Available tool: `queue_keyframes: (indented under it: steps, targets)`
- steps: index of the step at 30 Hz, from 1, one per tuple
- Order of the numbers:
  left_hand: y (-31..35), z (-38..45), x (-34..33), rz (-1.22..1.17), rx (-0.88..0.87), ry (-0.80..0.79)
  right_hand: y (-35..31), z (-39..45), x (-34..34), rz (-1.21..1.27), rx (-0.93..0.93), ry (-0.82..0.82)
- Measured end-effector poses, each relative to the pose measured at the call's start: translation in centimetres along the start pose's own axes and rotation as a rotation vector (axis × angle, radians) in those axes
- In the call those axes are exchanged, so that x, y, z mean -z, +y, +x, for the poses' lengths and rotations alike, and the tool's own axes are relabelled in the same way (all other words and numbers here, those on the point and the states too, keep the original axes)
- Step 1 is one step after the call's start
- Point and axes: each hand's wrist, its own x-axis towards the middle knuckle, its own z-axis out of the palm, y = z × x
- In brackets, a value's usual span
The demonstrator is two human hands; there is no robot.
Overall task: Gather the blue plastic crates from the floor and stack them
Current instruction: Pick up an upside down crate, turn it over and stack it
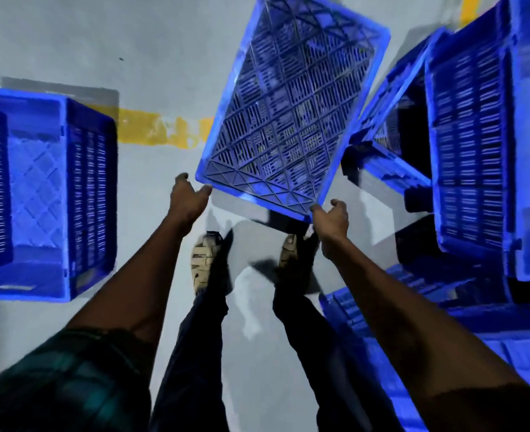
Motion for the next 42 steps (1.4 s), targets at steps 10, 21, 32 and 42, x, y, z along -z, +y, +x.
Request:
queue_keyframes:
  steps: [10,21,32,42]
  targets:
    - [-1.6,6.9,-4.3,-0.220,0.110,-0.016,3.5,3.6,-3.7,0.329,-0.197,-0.144]
    - [4.7,-3.2,0.7,-0.279,-0.167,0.290,-1.4,-5.1,1.2,0.430,0.051,0.095]
    - [10.3,-14.8,5.2,-0.403,-0.128,0.525,-10.0,-15.0,8.7,0.424,0.317,0.215]
    - [9.5,-13.9,7.9,-0.385,-0.213,0.649,-13.8,-16.4,8.5,0.170,0.579,0.080]
